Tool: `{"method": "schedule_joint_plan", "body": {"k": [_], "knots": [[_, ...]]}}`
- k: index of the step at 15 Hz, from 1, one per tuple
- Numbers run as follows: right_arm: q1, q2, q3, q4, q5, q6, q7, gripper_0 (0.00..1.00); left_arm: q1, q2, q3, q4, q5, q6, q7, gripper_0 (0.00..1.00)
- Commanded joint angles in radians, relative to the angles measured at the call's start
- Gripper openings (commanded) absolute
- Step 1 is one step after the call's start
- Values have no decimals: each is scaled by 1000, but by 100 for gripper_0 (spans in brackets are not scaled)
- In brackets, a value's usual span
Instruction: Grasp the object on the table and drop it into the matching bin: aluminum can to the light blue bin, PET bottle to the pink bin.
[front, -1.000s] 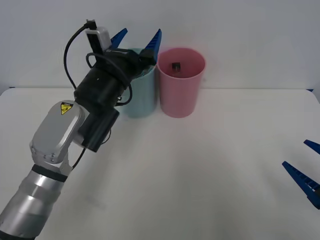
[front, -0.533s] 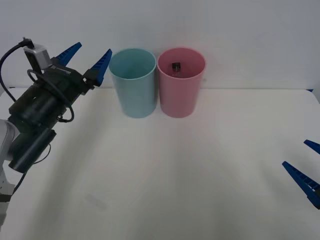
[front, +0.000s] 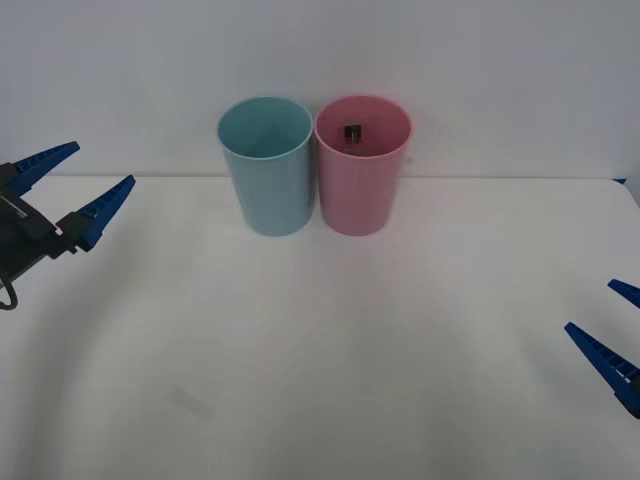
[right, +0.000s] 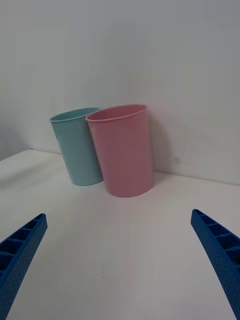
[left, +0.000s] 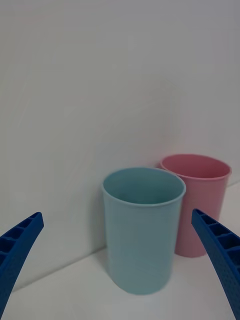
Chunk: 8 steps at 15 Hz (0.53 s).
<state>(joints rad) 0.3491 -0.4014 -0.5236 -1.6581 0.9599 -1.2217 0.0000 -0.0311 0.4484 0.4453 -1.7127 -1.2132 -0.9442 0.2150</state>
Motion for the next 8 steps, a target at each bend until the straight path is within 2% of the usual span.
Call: {"method": "schedule_joint_plan", "body": {"k": [1, 4, 8], "knots": [[0, 0, 0, 0, 0, 0, 0, 100, 76, 1, 29, -50, -2, -64, -2, 100], [0, 0, 0, 0, 0, 0, 0, 100, 204, 4, 61, -180, -57, -113, 6, 100], [0, 0, 0, 0, 0, 0, 0, 100, 342, 4, 85, -272, -34, -131, -9, 100]]}}
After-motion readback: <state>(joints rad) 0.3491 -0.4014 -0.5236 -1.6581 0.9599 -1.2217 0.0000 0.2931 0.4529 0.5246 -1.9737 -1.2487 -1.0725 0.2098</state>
